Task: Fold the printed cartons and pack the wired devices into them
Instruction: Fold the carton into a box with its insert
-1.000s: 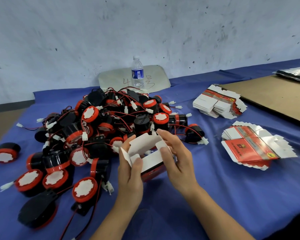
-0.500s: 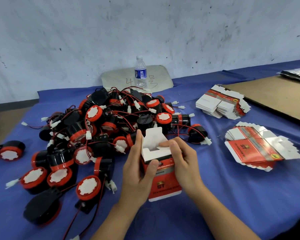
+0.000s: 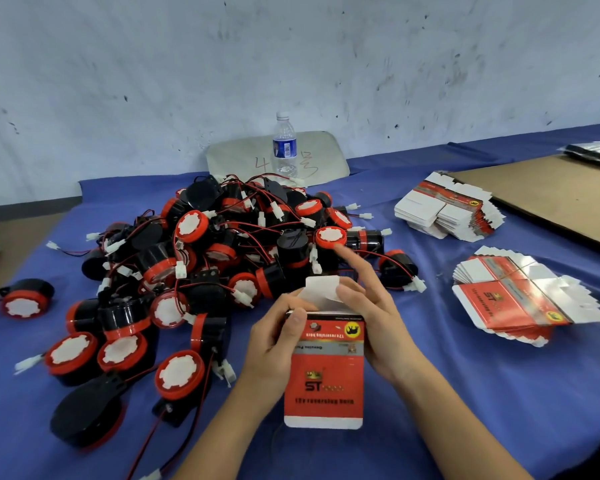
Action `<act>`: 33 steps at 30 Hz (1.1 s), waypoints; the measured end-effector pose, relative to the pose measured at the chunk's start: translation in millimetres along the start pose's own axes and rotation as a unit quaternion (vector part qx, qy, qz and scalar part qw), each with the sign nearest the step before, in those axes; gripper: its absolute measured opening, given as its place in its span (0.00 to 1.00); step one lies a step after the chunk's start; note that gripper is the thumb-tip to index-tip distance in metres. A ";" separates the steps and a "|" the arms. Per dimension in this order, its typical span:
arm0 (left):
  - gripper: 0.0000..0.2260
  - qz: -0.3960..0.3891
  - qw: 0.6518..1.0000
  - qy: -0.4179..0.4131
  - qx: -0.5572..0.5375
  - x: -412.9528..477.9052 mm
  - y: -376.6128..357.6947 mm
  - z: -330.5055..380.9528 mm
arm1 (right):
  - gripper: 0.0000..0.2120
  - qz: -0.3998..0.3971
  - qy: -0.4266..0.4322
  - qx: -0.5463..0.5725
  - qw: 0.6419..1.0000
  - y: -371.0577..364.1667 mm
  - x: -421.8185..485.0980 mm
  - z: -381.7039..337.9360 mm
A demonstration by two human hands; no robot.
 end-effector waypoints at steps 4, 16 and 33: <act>0.12 0.036 0.991 0.108 -0.072 -0.6 -0.1 -3.2 | 0.22 0.025 -0.022 -0.045 0.998 -0.9 -2.1 1.0; 0.20 0.064 0.760 0.477 -0.436 -21.5 -28.3 -14.2 | 0.33 0.140 -0.080 -0.008 0.987 -15.0 -8.4 13.9; 0.16 0.057 0.771 0.468 -0.428 -21.7 -28.9 -10.1 | 0.33 0.153 -0.117 -0.016 0.981 -6.9 -0.8 28.6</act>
Point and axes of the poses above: each hand's wrist, its own x-axis towards the middle knuckle, its own y-axis out of the back of the hand, z = x × y, the point moved 3 cm from there along x, towards the middle knuckle, and after that the axes turned 15 degrees about z, right-handed, at the moved point
